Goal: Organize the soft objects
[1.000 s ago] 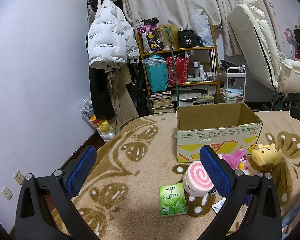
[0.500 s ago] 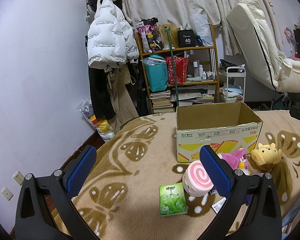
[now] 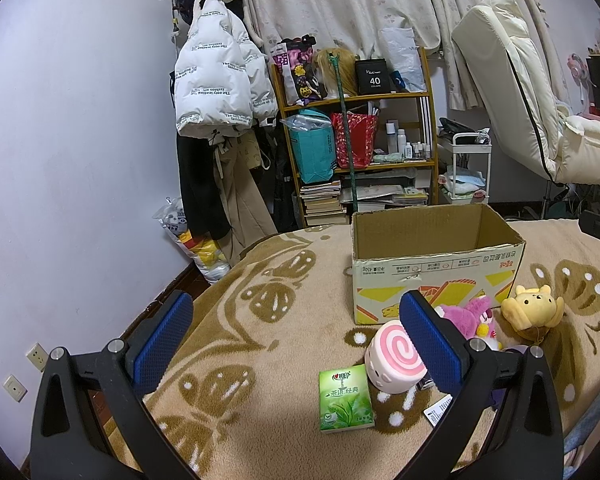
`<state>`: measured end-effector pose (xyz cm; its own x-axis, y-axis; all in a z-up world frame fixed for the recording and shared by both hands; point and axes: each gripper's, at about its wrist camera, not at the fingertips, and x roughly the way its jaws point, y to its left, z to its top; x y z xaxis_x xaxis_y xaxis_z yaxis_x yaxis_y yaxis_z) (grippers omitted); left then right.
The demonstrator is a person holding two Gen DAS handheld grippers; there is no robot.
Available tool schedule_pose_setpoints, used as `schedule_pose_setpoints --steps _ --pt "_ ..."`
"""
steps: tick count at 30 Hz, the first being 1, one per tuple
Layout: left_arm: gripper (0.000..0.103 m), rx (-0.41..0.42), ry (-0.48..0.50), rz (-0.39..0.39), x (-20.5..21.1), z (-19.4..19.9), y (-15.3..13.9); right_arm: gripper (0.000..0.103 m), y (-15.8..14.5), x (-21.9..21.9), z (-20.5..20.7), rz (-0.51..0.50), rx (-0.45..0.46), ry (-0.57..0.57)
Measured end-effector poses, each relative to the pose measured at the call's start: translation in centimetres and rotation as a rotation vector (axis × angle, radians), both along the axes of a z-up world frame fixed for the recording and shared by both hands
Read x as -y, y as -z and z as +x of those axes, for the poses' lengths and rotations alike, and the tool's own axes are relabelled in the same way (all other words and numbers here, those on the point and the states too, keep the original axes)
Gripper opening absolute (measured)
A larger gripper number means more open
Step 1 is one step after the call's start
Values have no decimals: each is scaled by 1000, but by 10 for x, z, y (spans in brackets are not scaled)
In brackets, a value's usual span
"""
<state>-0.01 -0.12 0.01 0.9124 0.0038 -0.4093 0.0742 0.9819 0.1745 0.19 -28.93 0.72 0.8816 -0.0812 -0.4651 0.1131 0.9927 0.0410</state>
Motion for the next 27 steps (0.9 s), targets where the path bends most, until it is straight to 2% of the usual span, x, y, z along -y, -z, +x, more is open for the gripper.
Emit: schedule_pose_setpoints --steps 15,27 --pt "102 -18 -4 6 -2 0 5 103 0 -3 1 -8 -3 -15" --pt "102 -99 26 53 10 17 19 103 13 -3 15 13 -71 -20"
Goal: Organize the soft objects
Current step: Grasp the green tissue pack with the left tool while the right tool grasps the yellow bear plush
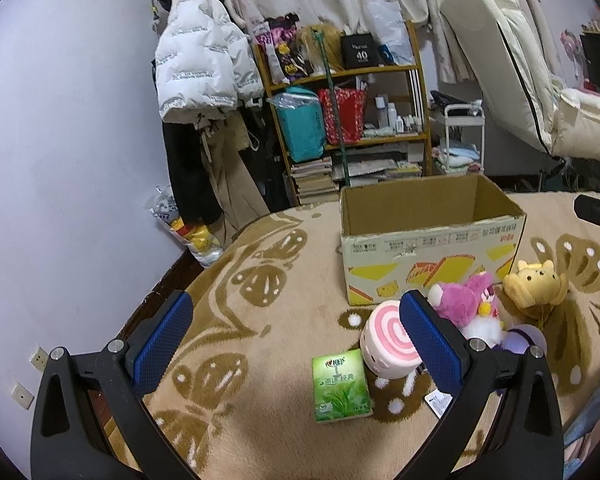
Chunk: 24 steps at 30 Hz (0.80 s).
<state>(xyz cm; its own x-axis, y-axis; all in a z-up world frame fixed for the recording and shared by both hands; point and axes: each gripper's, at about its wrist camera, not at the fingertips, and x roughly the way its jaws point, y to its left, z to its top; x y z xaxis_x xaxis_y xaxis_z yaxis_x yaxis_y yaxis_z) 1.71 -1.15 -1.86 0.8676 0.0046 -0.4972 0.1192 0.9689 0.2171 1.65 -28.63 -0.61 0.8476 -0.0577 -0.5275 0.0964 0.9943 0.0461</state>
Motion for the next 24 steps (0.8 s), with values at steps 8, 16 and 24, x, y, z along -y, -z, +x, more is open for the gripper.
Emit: schedule_pose_setpoints --steps 8,16,24 --pt "102 -130 -11 33 7 25 21 103 13 0 16 15 -83 -32" --pt "102 -280 -7 62 14 49 50 103 35 1 41 48 -195 -58" --pt "102 -418 3 85 18 65 79 103 65 10 63 96 -326 -54"
